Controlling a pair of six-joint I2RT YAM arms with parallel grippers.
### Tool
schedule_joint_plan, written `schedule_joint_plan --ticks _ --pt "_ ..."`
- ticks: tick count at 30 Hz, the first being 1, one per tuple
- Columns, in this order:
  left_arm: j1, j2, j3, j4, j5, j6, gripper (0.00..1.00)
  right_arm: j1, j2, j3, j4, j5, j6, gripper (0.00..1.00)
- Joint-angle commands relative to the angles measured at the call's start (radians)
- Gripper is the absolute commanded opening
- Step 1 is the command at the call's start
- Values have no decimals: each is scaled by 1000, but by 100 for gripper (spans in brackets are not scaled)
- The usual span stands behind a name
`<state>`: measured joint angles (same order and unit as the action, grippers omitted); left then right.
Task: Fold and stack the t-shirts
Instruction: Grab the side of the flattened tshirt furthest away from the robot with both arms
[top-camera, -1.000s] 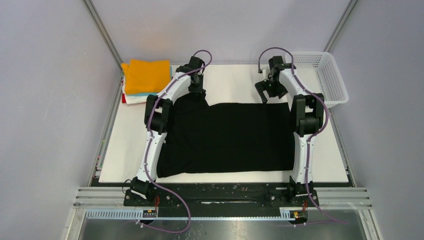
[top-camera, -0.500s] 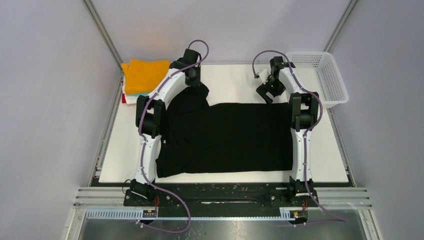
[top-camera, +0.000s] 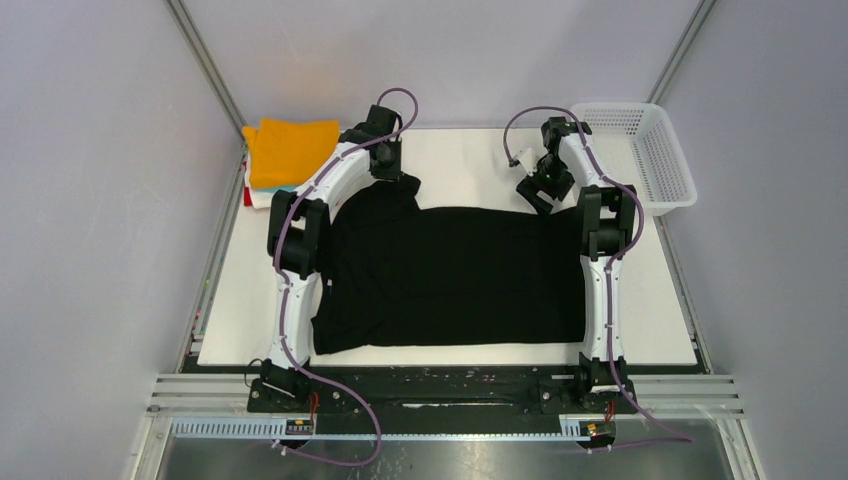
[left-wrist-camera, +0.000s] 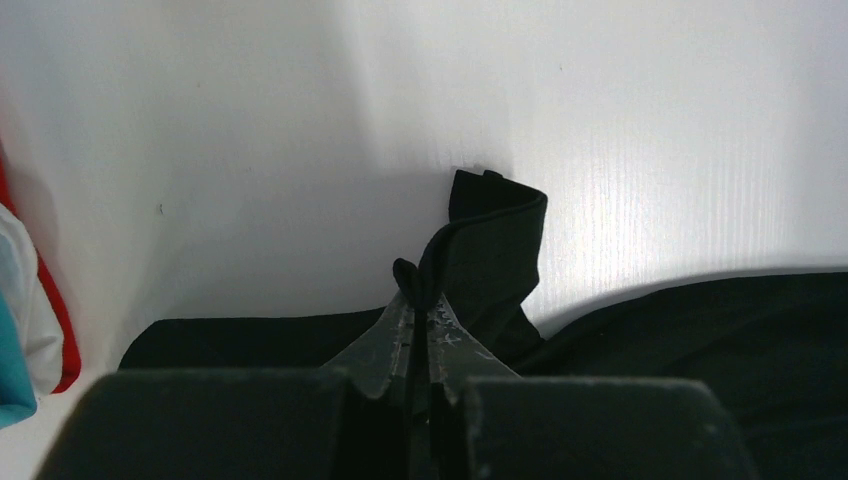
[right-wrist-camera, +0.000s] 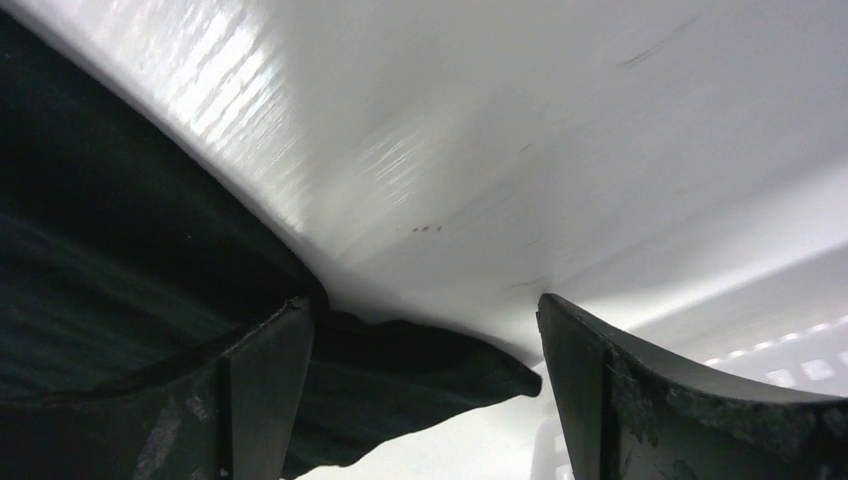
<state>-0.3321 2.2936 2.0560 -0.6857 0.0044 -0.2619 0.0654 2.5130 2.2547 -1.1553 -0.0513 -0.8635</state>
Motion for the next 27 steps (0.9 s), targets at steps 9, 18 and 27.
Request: schedule_joint_plan --ticks 9,18,27 --pt "4 -85 -14 39 0 -8 0 -3 -44 109 51 -193 45 91" --pt "4 -93 -22 41 0 0 0 -3 -60 -110 3 -12 -86 88" --pt "4 -94 -26 53 0 6 0 -2 -52 -79 8 -8 -85 84"
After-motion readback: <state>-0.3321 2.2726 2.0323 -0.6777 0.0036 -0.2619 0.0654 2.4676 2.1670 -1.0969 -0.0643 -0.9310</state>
